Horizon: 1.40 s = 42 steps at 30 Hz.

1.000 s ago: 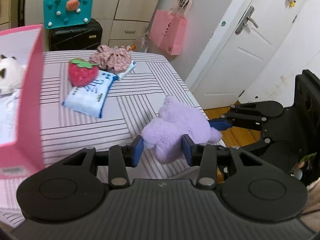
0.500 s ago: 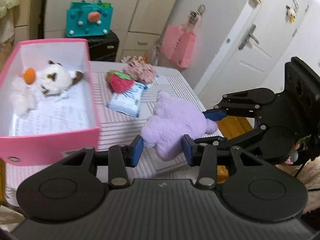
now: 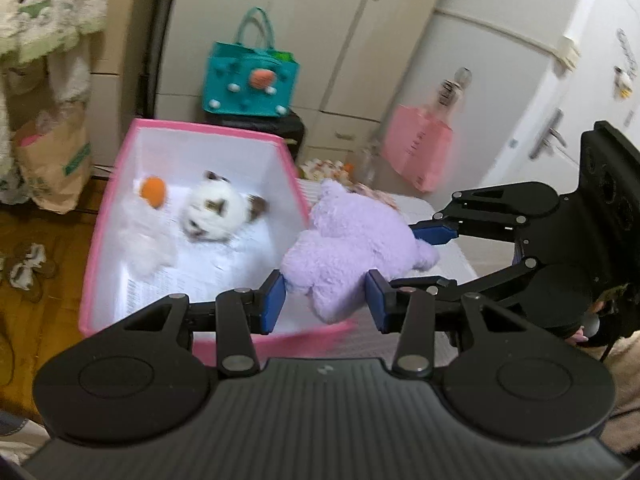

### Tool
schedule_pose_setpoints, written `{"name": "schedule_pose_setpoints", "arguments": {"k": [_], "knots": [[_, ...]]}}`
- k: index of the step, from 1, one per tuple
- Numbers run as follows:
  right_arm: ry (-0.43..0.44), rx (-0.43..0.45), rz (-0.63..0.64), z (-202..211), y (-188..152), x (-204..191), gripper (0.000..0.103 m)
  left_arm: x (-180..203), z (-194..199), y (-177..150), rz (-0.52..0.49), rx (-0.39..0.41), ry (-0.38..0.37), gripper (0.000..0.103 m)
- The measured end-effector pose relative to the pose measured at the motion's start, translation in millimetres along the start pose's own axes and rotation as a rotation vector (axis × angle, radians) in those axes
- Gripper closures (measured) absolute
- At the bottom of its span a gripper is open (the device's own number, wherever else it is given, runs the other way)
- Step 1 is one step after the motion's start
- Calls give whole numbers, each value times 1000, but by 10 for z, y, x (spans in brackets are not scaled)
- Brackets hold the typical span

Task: Organize soft objects
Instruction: 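Carry the lilac plush toy into the pink box and lower it, then open both tools to release the lilac plush in the box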

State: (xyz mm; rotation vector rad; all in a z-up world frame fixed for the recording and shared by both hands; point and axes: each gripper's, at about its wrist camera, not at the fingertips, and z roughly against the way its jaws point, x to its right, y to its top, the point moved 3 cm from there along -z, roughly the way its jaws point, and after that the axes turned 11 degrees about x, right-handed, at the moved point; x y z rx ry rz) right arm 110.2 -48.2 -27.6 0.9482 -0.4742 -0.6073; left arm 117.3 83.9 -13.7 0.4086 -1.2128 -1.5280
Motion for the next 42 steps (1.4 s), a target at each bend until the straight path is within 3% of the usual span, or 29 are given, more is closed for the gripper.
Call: {"name": "schedule_pose_setpoints", "arguments": {"k": [4, 11, 21, 27, 30, 34, 38, 42], "knots": [[42, 10, 60, -362, 148, 62, 55, -254, -155, 38, 2, 2, 76, 60], [153, -52, 142, -1033, 239, 149, 55, -593, -448, 23, -28, -72, 179, 59], [320, -117, 264, -1531, 284, 192, 55, -730, -531, -67, -68, -149, 232, 59], [402, -182, 310, -1693, 295, 251, 54, -641, -541, -65, -176, -165, 264, 55], [376, -206, 302, -1772, 267, 267, 53, -667, -510, -48, -169, -139, 307, 48], [324, -213, 275, -1751, 230, 297, 48, -669, -413, -30, -124, -110, 288, 47], [303, -176, 190, -1533, 280, 394, 36, -585, -335, 4, -140, -74, 282, 42], [246, -144, 82, -1242, 357, 503, 36, -491, -284, 45, -139, -54, 270, 41]]}}
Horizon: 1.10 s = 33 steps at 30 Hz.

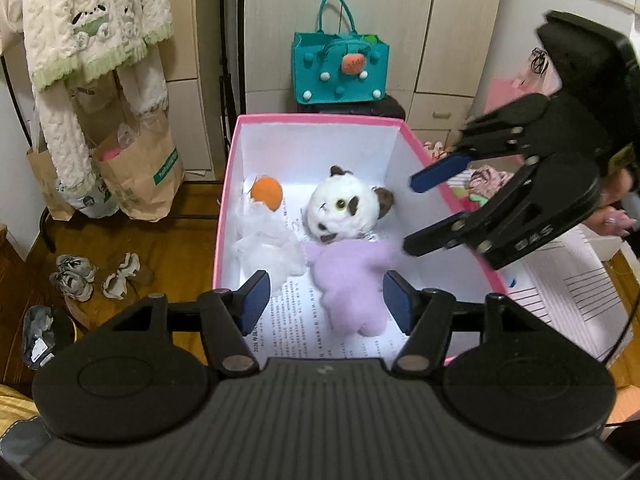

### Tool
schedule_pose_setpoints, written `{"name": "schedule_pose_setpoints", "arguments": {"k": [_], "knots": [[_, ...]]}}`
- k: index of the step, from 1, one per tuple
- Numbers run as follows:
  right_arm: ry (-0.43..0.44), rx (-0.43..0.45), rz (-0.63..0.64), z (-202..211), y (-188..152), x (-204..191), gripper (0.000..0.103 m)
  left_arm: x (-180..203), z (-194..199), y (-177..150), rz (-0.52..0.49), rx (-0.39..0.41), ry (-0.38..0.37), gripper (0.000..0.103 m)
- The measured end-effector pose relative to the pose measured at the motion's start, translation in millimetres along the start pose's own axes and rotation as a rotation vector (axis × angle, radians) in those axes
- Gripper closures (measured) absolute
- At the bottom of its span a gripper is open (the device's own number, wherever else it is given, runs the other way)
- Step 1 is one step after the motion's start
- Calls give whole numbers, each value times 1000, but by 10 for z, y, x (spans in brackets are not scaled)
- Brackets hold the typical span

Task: Organize soft objects
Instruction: 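Open both tools to release the lilac plush in the box, then withdraw both tools from the box toward the strawberry plush and floral cloth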

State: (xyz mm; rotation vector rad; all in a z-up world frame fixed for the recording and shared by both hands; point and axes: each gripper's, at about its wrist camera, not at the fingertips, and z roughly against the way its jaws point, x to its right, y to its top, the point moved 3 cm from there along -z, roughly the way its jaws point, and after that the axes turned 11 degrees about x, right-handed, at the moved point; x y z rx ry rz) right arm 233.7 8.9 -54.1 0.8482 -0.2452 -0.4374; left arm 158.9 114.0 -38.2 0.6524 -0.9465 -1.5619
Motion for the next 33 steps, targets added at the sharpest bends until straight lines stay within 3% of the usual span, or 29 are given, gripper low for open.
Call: {"name": "schedule_pose_setpoints", "arguments": {"k": [6, 17, 25, 33], "knots": [[-50, 58, -180, 579, -115, 113, 36, 209, 199, 120, -16, -5, -86, 38], [-171, 125, -262, 1608, -564, 137, 35, 831, 390, 353, -85, 68, -148, 32], [-254, 181, -318, 2084, -1070, 320, 34, 1359, 286, 278, -105, 128, -199, 32], [-296, 249, -363, 2198, -1432, 588, 32, 1786, 11, 226, -84, 185, -165, 32]]}}
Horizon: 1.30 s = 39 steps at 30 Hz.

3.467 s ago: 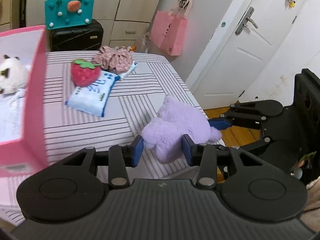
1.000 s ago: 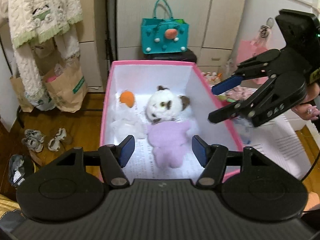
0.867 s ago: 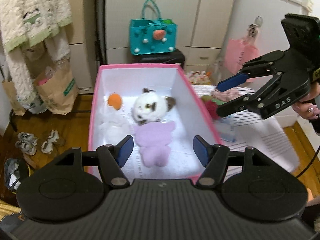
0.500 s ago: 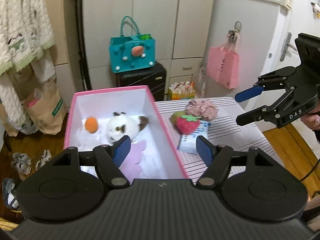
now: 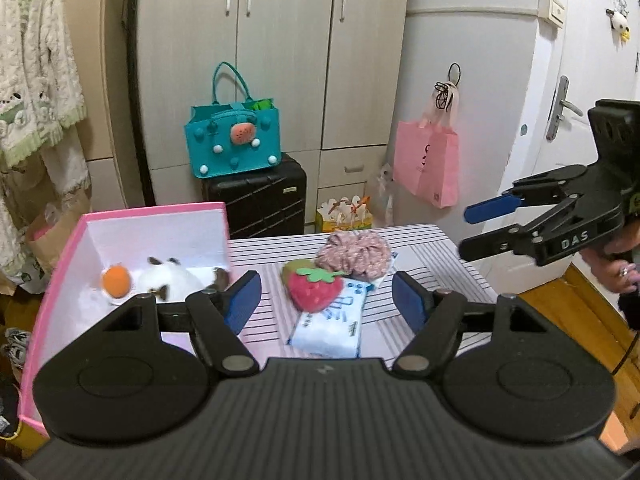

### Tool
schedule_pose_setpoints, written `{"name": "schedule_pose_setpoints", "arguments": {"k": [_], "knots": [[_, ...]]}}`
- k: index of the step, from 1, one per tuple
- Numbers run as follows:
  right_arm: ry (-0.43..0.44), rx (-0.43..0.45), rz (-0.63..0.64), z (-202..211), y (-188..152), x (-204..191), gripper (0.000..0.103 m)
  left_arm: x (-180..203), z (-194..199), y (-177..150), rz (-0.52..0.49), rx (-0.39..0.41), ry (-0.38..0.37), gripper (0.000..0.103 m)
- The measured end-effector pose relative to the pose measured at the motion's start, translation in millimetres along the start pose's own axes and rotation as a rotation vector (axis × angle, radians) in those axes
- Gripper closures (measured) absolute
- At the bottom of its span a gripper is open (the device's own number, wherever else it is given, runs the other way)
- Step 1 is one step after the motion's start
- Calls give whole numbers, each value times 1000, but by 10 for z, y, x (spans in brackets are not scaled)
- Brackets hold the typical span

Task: Organize soft objects
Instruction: 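Withdraw both tools from the box toward the strawberry plush and floral cloth, then close the left tool on the red strawberry plush while the right tool closes on the pink floral cloth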

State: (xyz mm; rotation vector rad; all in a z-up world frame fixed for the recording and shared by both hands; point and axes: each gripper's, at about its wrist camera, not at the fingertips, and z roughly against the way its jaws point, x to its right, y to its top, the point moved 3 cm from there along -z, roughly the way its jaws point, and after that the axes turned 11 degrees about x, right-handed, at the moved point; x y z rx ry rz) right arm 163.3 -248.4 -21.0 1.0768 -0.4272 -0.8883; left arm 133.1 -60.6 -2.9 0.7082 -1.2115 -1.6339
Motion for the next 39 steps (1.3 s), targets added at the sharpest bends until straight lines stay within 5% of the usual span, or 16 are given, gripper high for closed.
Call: {"name": "schedule_pose_setpoints", "arguments": {"k": [12, 28, 39], "knots": [[-27, 150, -66, -387, -169, 572, 22, 500, -902, -277, -72, -46, 96, 31], [-53, 76, -84, -1251, -496, 906, 14, 217, -1614, -790, 110, 15, 233, 33], [-51, 49, -55, -1574, -624, 1089, 13, 121, -1851, -902, 126, 14, 275, 33]]}}
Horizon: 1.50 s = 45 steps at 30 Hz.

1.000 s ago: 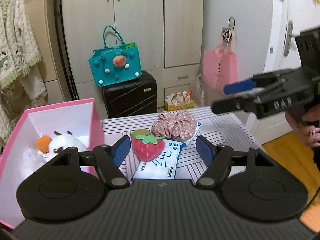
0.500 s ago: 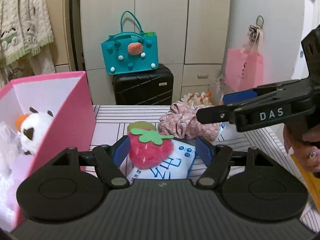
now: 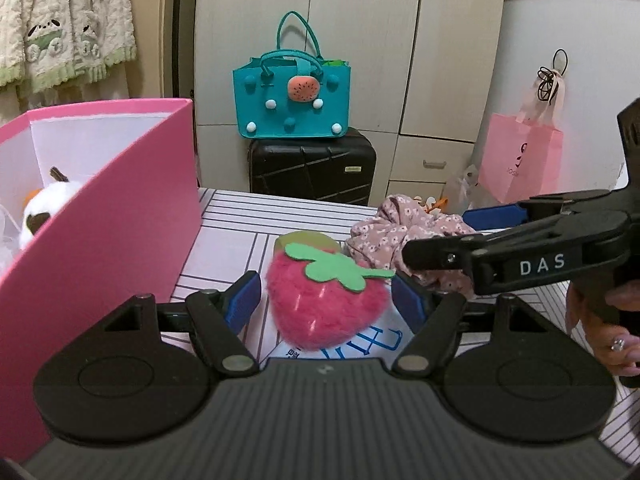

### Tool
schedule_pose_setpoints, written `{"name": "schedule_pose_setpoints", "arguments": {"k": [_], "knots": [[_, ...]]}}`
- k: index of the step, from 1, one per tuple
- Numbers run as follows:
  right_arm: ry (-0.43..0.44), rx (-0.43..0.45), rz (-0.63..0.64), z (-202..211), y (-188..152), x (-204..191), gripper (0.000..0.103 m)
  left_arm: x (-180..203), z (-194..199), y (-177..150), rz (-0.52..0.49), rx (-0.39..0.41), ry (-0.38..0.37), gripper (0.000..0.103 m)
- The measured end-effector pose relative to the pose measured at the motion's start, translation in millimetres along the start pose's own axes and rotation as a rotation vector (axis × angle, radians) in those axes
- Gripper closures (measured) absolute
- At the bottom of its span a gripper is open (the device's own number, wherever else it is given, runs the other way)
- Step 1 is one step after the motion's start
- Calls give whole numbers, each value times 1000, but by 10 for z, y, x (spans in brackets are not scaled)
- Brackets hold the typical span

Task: Organize soft objects
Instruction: 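Close the left tool on the red strawberry plush while the right tool closes on the pink floral cloth, then carry the strawberry plush and floral cloth over the pink box with both tools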

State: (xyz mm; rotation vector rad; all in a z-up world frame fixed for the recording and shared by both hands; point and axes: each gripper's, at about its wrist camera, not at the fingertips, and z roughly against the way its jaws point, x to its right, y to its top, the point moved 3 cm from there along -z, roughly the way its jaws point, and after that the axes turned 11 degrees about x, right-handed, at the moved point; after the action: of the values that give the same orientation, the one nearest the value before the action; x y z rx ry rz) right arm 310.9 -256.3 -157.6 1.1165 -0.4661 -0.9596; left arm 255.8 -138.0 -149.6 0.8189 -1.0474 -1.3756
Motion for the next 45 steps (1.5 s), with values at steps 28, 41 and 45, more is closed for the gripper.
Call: {"name": "schedule_pose_setpoints", "arguments": {"k": [28, 41, 45], "knots": [[-142, 94, 309, 164, -106, -357, 83, -34, 147, -40, 42, 22, -48, 56], [-117, 49, 151, 695, -67, -590, 85, -19, 623, 83, 81, 20, -154, 56], [-98, 45, 111, 905, -84, -719, 85, 18, 841, 158, 59, 43, -201, 56]]}}
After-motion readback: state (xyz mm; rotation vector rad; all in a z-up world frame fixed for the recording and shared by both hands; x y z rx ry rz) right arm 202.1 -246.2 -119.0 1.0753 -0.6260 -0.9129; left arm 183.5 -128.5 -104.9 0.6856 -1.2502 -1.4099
